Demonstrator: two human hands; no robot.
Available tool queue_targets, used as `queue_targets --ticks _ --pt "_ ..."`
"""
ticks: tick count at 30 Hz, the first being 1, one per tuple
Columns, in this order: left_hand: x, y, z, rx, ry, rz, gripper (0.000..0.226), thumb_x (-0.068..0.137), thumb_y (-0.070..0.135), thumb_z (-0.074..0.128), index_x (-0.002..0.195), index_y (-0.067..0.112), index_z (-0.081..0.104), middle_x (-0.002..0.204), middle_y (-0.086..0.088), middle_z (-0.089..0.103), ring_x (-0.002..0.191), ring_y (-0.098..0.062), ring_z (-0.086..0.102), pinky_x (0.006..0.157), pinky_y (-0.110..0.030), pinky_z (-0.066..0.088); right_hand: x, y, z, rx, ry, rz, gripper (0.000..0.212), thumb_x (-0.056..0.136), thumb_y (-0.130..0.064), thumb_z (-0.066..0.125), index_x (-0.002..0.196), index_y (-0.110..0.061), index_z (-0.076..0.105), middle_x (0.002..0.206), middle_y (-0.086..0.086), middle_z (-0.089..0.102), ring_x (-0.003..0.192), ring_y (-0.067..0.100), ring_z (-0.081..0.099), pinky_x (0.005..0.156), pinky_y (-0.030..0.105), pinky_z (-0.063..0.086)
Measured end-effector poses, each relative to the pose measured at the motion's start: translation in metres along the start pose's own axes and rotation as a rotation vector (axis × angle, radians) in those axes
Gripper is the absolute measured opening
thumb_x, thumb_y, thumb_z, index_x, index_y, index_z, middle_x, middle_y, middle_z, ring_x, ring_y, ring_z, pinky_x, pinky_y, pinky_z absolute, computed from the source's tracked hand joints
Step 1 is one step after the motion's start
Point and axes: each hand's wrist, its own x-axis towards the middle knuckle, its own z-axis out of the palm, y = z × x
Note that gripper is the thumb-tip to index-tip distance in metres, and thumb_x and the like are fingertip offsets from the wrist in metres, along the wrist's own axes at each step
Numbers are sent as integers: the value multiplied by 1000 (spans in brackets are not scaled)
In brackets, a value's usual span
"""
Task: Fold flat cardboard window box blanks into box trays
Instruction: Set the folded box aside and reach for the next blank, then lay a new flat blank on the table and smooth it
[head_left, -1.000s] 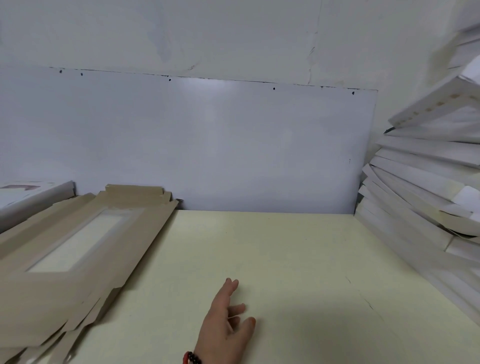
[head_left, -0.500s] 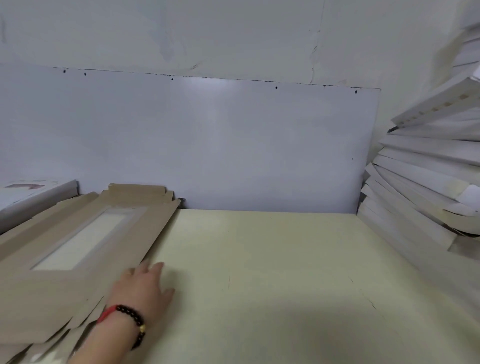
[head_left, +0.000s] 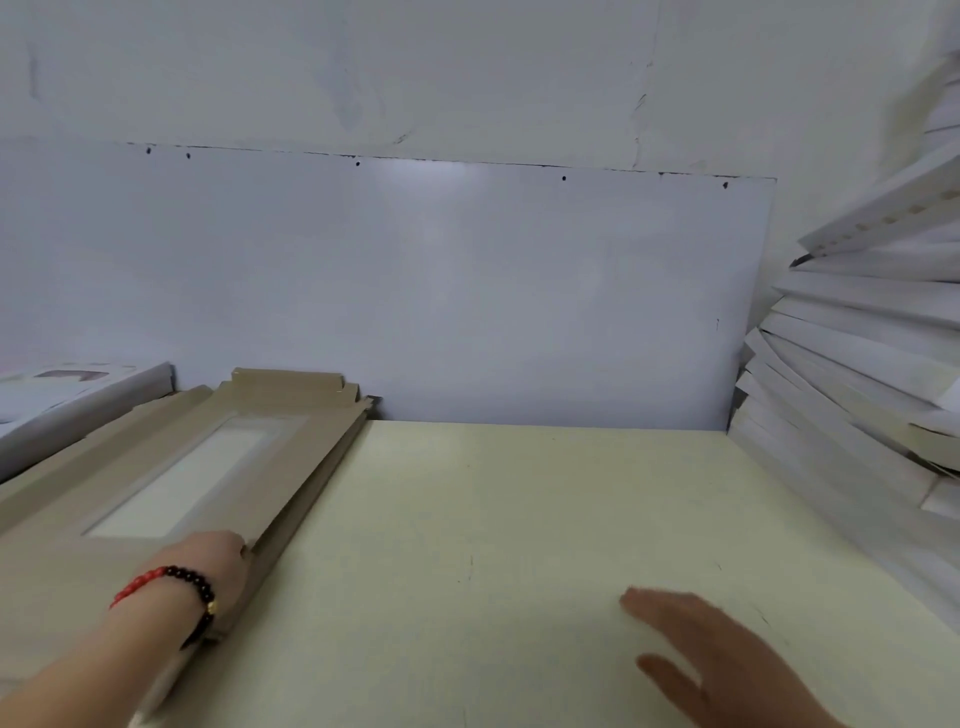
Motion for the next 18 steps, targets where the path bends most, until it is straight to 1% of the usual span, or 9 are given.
queue_targets --ticks 1,2,3,6,8,11,15,16,18 --pt "1 -2 -3 2 -17 -8 33 101 26 32 115 18 62 117 1 62 106 -16 60 88 -22 44 -6 2 16 13 -16 -40 33 79 -57 67 106 -39 65 98 -20 69 81 -8 64 72 7 48" --pt "4 -3 -7 -2 -35 -16 34 102 26 33 117 16 61 120 0 62 109 -16 59 90 -22 44 -10 -1 22 33 -58 -46 26 76 -54 71 96 -39 72 93 -23 69 76 -8 65 66 8 50" --pt "5 -4 -11 -9 -55 -32 35 102 27 33 119 14 60 122 -1 61 111 -17 58 91 -21 43 -11 1 27 65 -58 -54 21 80 -52 65 87 -36 76 90 -24 69 75 -6 65 63 9 51" --pt "9 -2 -27 -35 -67 -69 33 103 27 36 119 11 59 116 -3 61 106 -17 58 89 -23 44 -13 6 31 80 -12 -22 45 95 -51 39 78 -33 76 88 -24 68 77 -5 65 60 10 50" --pt "7 10 -41 -43 -60 -60 29 102 23 38 116 10 59 109 -2 60 97 -17 56 84 -23 45 -15 10 39 54 37 -50 50 98 -49 33 77 -34 76 88 -26 67 77 -6 64 61 9 49" --pt "-4 41 -62 -21 -49 17 29 102 19 36 117 8 58 114 -3 61 99 -17 59 81 -21 46 -14 10 39 63 60 -61 58 100 -49 25 75 -34 76 86 -25 67 76 -8 62 64 8 48" --pt "-33 95 -84 34 -80 179 23 98 9 41 114 5 58 97 -3 60 87 -21 59 54 -18 45 -14 11 40 36 83 -68 64 101 -50 20 73 -34 76 85 -24 68 75 -8 62 63 8 48" --pt "-43 109 -87 49 -97 226 24 97 7 42 115 4 59 97 -4 61 91 -23 60 57 -20 47 -14 11 41 47 91 -66 65 101 -50 21 73 -33 76 85 -24 68 75 -8 62 63 9 48" --pt "-57 136 -83 66 -104 340 31 97 6 38 119 -2 59 118 -13 61 109 -30 60 80 -27 48 -15 12 42 42 87 -64 64 102 -50 22 72 -33 76 84 -24 68 75 -8 61 63 9 49"
